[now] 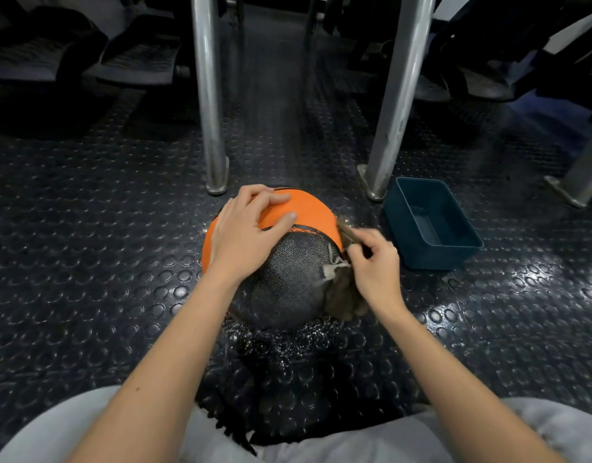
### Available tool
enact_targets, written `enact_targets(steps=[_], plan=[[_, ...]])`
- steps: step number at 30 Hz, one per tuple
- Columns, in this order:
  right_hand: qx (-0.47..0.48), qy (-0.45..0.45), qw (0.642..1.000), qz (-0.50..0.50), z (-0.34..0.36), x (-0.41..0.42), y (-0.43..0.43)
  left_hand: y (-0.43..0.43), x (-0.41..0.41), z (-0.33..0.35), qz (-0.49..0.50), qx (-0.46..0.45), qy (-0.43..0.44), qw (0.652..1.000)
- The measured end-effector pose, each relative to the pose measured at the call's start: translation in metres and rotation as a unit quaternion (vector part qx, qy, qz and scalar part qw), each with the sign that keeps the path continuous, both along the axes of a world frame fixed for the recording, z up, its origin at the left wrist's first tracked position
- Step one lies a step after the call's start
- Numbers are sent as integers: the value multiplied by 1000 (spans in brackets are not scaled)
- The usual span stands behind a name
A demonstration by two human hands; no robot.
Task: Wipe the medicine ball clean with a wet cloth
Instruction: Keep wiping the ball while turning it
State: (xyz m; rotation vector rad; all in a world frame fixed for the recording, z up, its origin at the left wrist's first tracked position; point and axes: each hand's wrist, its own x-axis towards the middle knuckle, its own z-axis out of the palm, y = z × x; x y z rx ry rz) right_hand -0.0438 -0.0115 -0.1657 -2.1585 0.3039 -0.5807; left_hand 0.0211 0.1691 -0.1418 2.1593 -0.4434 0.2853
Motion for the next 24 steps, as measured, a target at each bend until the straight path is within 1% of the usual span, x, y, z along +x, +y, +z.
enact_targets(steps=[2, 4, 6, 7, 10, 12, 14, 17, 18, 19, 21, 23, 24], plan=[[70, 35, 997, -18, -3, 0, -4, 0, 1, 0, 2, -1, -3, 1000], [85, 32, 996, -24, 2, 0, 0, 1, 1, 0, 7, 1, -1, 1000], [31, -9, 999, -3, 14, 2, 10, 2, 1, 0, 6, 0, -1, 1000], [-6, -36, 999, 25, 21, 2, 20, 2, 1, -1, 4, -1, -6, 1000], [-105, -121, 982, 102, 27, -3, 43, 1, 1, -4, -17, 9, -16, 1000], [-119, -143, 978, 94, 19, -1, 34, 0, 2, -5, -37, 7, -18, 999], [-85, -99, 990, 45, 8, 4, 9, -1, 4, -4, -47, 3, -16, 999], [-9, 47, 999, 2, -13, 6, -25, 2, 6, -4, -58, -12, -18, 998], [16, 74, 997, -9, -14, 7, -28, 5, 6, -5, -65, -21, -15, 998], [32, 73, 997, -19, -10, 8, -28, 7, 6, -5, -72, -30, -8, 997], [21, 0, 1000, -8, 13, 12, -17, 13, 6, -4, -79, -53, 11, 995], [-29, -93, 994, 40, 35, 12, 3, 14, 7, -3, -81, -70, 19, 994], [-52, -117, 989, 70, 39, 10, 14, 13, 8, -3, -84, -74, 14, 994]])
